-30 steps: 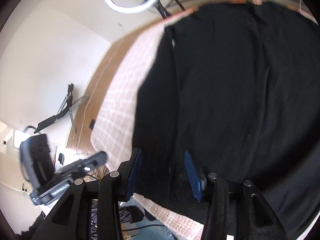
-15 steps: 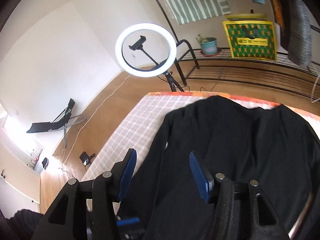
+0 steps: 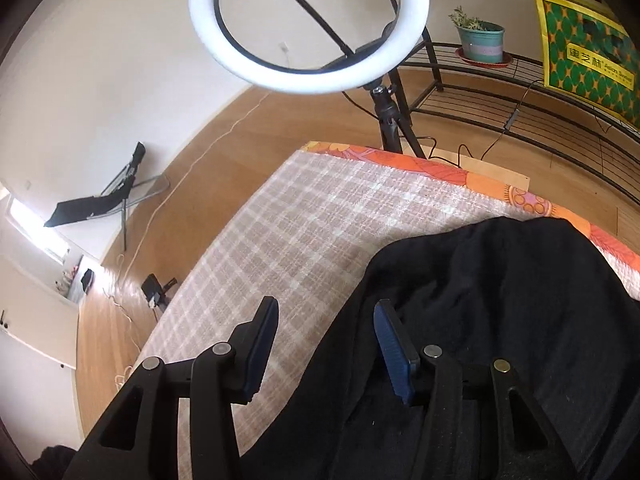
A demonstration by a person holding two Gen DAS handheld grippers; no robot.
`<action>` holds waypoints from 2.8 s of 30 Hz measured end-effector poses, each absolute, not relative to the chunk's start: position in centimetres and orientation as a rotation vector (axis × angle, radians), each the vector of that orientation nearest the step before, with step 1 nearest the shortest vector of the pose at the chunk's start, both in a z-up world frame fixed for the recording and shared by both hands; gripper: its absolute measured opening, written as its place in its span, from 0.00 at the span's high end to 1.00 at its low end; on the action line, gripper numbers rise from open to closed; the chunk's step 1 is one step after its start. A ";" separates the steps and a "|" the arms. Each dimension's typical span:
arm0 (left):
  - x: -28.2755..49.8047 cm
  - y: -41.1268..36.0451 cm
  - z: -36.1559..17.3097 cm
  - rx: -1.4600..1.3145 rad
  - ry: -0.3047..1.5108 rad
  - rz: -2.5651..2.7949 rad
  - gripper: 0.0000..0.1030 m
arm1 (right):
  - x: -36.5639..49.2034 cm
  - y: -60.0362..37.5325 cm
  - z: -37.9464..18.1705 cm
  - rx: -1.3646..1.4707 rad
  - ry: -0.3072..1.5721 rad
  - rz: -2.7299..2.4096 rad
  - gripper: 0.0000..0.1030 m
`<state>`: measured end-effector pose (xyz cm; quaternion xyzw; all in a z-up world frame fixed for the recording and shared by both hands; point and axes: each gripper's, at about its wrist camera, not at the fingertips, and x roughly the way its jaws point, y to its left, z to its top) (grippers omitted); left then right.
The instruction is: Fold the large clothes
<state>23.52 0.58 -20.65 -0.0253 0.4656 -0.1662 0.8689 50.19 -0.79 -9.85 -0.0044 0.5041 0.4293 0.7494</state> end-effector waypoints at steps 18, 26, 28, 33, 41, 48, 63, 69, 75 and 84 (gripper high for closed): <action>23.3 5.0 -19.9 -0.391 0.912 -0.509 0.98 | 54.4 4.3 -15.5 -0.169 1.176 0.741 1.00; 22.4 3.5 -17.7 -0.348 0.861 -0.575 0.99 | 54.6 -2.1 -10.9 -0.001 1.055 0.761 1.00; 22.3 2.7 -17.8 -0.328 0.872 -0.590 0.99 | 54.6 -4.4 -10.3 0.018 1.036 0.763 1.00; 22.7 0.6 -18.4 -0.287 0.916 -0.605 0.99 | 55.4 -9.4 -11.9 0.068 1.061 0.696 1.00; 22.2 -0.6 -19.3 -0.221 0.986 -0.629 0.99 | 55.2 -9.7 -15.2 -0.199 1.118 0.564 0.68; 18.3 3.3 -17.0 -0.169 0.984 -0.602 0.89 | 51.4 -7.5 -9.9 -0.159 0.986 0.813 0.49; 13.5 7.3 -19.7 -0.150 1.062 -0.612 0.82 | 48.1 -0.3 -15.3 -0.415 1.033 0.894 1.00; 13.4 8.4 -20.1 -0.193 1.060 -0.617 0.82 | 51.4 -2.3 -13.1 -0.230 0.937 0.738 1.00; 13.1 9.9 -20.3 -0.235 1.073 -0.605 0.82 | 50.3 -1.4 -12.9 -0.221 0.988 0.954 0.36; 13.2 10.2 -20.3 -0.221 1.067 -0.608 0.82 | 45.8 2.3 -15.7 -0.576 1.007 1.034 0.68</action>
